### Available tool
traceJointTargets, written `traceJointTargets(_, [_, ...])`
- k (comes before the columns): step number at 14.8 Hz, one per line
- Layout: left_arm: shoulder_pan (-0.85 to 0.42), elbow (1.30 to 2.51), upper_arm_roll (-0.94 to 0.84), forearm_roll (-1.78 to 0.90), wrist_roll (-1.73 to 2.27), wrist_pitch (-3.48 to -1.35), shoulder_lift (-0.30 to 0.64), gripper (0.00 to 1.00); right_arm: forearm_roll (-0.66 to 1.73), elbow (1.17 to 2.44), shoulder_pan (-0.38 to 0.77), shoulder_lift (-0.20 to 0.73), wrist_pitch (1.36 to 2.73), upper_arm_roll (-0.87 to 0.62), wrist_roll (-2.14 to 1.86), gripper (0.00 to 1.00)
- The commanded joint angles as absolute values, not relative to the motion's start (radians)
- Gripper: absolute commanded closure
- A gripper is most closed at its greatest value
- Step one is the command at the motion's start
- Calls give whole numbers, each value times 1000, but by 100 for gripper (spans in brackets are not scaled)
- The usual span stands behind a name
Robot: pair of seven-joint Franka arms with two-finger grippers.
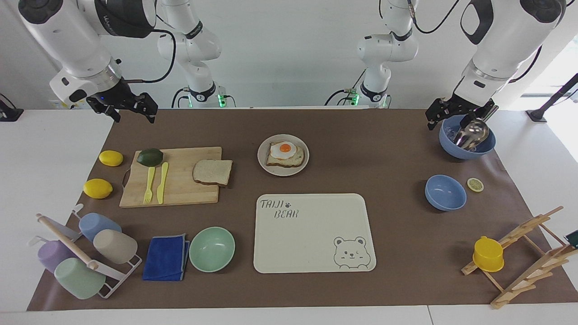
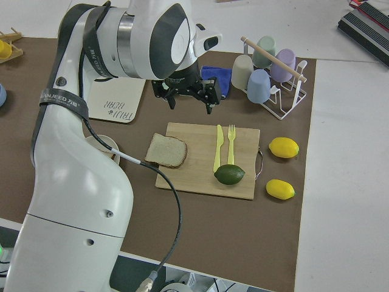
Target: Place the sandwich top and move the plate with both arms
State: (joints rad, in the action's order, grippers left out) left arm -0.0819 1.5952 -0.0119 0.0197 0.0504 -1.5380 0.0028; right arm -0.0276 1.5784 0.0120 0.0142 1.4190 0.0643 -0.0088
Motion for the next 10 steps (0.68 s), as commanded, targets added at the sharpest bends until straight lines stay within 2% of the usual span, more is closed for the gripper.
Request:
traceJointTargets(1, [-66, 1624, -23, 28, 41, -1536, -25, 0, -23, 1571, 11, 18, 1425, 63, -35, 0])
traceJointTargets(8, [-66, 1624, -21, 28, 41, -1537, -25, 0, -14, 1604, 35, -8, 1443, 57, -31, 0])
traceJointTargets(9, [-66, 1624, -21, 28, 41, -1536, -25, 0, -14, 1655, 72, -32, 1484, 55, -32, 0])
traceJointTargets(10, [-66, 1624, -23, 28, 41, -1536, -23, 0, -17, 1722, 110, -49, 1582, 54, -17, 0])
